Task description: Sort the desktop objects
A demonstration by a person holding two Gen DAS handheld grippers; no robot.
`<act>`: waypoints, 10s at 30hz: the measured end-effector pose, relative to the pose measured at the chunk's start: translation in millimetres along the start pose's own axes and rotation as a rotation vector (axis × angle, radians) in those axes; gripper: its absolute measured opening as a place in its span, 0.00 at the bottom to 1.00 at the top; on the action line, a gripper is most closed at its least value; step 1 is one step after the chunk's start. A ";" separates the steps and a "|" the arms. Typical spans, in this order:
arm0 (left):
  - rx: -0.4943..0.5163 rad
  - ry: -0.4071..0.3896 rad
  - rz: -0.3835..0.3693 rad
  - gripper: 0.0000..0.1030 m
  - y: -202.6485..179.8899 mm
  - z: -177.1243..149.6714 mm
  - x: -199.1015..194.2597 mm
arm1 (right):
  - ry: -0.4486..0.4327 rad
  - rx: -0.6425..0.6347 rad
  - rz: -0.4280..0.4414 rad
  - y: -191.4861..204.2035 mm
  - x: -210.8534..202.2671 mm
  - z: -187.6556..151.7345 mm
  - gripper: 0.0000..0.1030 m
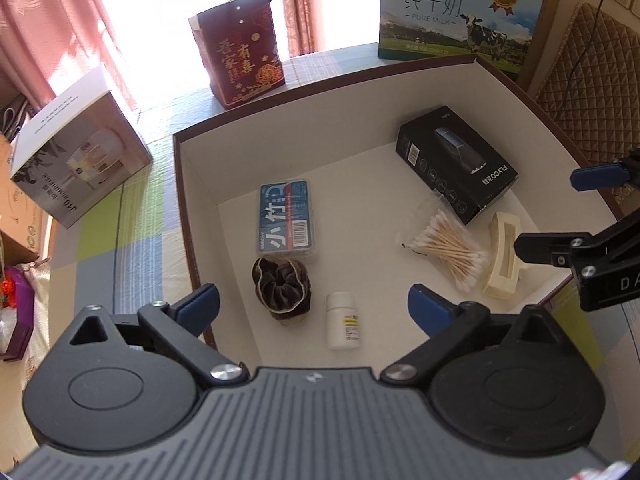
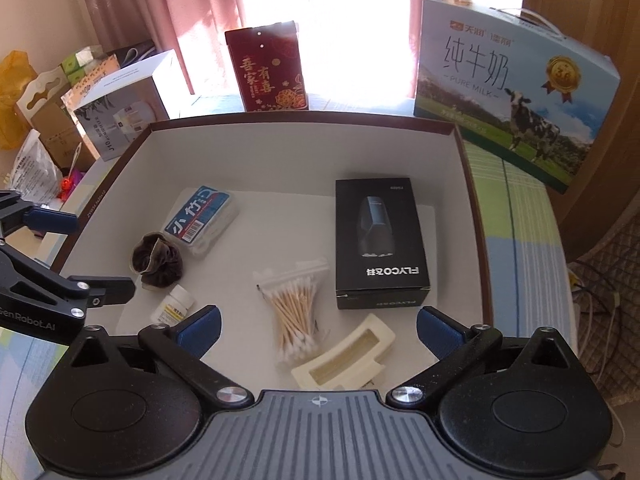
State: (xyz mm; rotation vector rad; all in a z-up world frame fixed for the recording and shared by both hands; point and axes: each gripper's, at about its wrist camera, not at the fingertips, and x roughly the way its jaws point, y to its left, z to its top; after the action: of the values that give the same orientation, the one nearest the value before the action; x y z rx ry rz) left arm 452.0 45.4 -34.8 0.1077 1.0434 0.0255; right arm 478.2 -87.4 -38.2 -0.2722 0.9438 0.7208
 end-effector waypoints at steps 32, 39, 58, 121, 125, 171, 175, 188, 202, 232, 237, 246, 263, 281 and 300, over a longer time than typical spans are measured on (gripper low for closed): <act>-0.057 -0.108 0.019 0.98 -1.6 -46.9 -83.4 | -0.127 0.028 0.044 17.1 -74.4 -45.3 0.98; -0.070 -0.118 0.005 0.97 -0.6 -66.7 -90.0 | -0.134 0.014 0.031 21.5 -82.6 -60.4 0.98; -0.123 -0.073 -0.008 0.96 10.7 -112.8 -71.5 | -0.106 -0.009 0.054 11.9 -53.2 -115.2 0.92; -0.141 0.066 0.012 0.90 31.4 -160.5 -10.9 | 0.089 -0.367 0.114 -1.9 -1.1 -173.3 0.24; -0.115 0.061 0.004 0.90 25.8 -159.6 -3.1 | 0.101 -0.245 0.044 -3.8 -15.5 -188.2 0.25; -0.193 0.088 -0.012 0.19 -6.6 -186.3 1.7 | 0.030 -0.134 -0.018 -41.0 -8.7 -180.8 0.55; -0.211 0.088 0.005 0.19 -8.6 -185.5 2.1 | 0.019 -0.142 -0.004 -43.8 -9.9 -184.6 0.55; -0.232 0.086 0.009 0.13 -19.9 -189.7 -1.1 | 0.020 -0.175 0.029 -39.1 -14.7 -189.5 0.30; -0.216 0.080 -0.088 0.13 -26.4 -194.9 -20.4 | 0.056 -0.007 0.109 -32.3 -37.9 -200.1 0.29; -0.162 -0.199 -0.200 0.13 -4.7 -100.4 -88.7 | -0.189 -0.041 0.202 31.3 -89.1 -93.7 0.29; -0.152 -0.233 -0.208 0.13 -3.3 -76.2 -87.6 | -0.214 -0.043 0.199 30.6 -86.8 -72.5 0.29; -0.165 -0.245 -0.227 0.13 5.2 -26.2 -69.5 | -0.216 -0.011 0.192 16.3 -67.1 -25.3 0.29; -0.189 -0.100 -0.225 0.13 13.5 47.6 21.8 | -0.060 -0.005 0.147 10.2 37.0 43.7 0.29; -0.185 0.022 -0.173 0.13 16.0 77.1 94.9 | 0.037 -0.037 0.091 -5.6 92.5 65.6 0.29; -0.172 0.025 -0.151 0.21 19.4 86.0 115.4 | 0.060 -0.010 0.094 -10.4 108.7 67.5 0.29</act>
State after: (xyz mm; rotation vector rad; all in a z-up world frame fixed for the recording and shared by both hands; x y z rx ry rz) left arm 584.9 66.4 -89.4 -0.1279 1.0679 -0.0202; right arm 569.4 -12.6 -88.8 -0.2608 1.0157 0.8076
